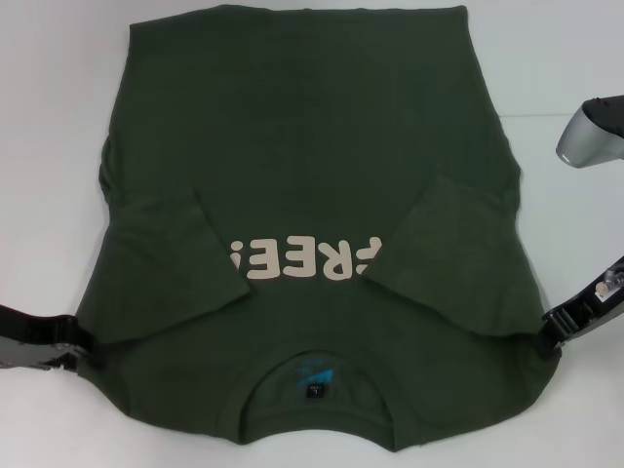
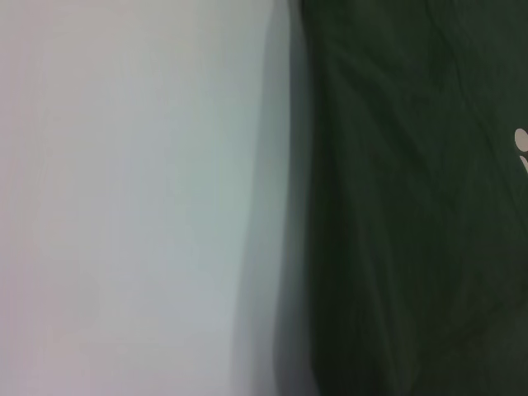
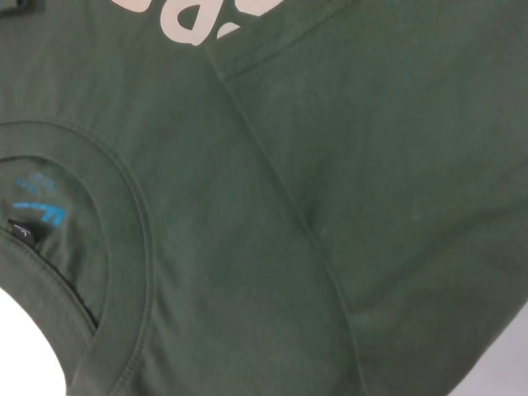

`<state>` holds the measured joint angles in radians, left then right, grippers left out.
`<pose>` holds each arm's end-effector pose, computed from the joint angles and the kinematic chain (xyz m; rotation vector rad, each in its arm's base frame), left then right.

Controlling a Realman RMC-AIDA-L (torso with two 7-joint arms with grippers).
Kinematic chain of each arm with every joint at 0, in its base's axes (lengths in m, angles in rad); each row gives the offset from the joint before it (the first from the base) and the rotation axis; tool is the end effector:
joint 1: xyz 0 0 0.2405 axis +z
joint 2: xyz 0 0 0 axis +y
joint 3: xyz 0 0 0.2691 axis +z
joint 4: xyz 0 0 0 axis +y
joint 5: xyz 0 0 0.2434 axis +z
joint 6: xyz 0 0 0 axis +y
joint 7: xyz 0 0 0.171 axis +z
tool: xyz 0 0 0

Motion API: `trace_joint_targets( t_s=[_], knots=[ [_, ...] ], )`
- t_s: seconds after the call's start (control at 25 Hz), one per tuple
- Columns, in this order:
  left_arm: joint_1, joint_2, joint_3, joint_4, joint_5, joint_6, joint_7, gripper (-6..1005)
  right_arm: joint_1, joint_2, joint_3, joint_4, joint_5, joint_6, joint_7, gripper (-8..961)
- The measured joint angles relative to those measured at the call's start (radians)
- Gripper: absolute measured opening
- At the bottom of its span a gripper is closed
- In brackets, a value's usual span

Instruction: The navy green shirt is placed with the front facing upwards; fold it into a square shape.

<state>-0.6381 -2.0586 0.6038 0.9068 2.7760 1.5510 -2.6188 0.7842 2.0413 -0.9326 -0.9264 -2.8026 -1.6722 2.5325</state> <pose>-0.3423 0.3843 0.0233 -2.0230 -1.9239 0.1199 0.2663 0.4090 0.0031 -2.4193 1.4866 -0.5800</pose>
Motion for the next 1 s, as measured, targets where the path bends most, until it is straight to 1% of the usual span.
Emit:
trace_joint_targets(
  t_s=[0.04, 0.16, 0.4, 0.56, 0.68, 0.72, 0.76, 0.84, 0.92, 0.96, 1.0],
  knots=[
    [0.000, 0.000, 0.000, 0.000, 0.000, 0.000, 0.000, 551, 0.000, 0.000, 0.000, 0.000, 0.000, 0.000, 0.000, 34],
    [0.000, 0.000, 0.001, 0.001, 0.001, 0.000, 0.002, 320, 0.000, 0.000, 0.000, 0.000, 0.000, 0.000, 0.000, 34],
    [0.000, 0.000, 0.000, 0.001, -0.003, -0.002, 0.031, 89, -0.008, -0.001, 0.013, -0.004, 0.029, -0.003, -0.007, 34],
    [0.001, 0.002, -0.016, -0.005, -0.030, -0.005, 0.093, 91, -0.031, -0.010, 0.076, -0.003, 0.084, -0.015, -0.058, 34],
    [0.006, 0.005, -0.043, -0.023, -0.068, 0.000, 0.163, 90, -0.072, -0.017, 0.130, 0.001, 0.148, -0.022, -0.135, 34],
    [0.009, 0.006, -0.057, -0.035, -0.078, -0.001, 0.194, 90, -0.116, -0.017, 0.161, 0.001, 0.196, -0.022, -0.189, 34],
    [0.013, 0.006, -0.075, -0.051, -0.091, -0.002, 0.232, 89, -0.116, -0.017, 0.161, 0.001, 0.196, -0.022, -0.189, 34],
    [0.021, 0.007, -0.112, -0.082, -0.115, -0.002, 0.308, 87, -0.166, -0.015, 0.197, 0.002, 0.246, -0.019, -0.255, 34],
    [0.034, 0.008, -0.159, -0.108, -0.147, 0.009, 0.424, 86, -0.219, -0.010, 0.234, 0.002, 0.304, -0.019, -0.347, 34],
    [0.041, 0.008, -0.175, -0.114, -0.160, 0.015, 0.474, 85, -0.277, -0.003, 0.265, 0.003, 0.376, -0.024, -0.471, 34],
    [0.048, 0.008, -0.189, -0.116, -0.173, 0.024, 0.525, 84, -0.277, -0.003, 0.265, 0.003, 0.376, -0.024, -0.471, 34]
  ],
)
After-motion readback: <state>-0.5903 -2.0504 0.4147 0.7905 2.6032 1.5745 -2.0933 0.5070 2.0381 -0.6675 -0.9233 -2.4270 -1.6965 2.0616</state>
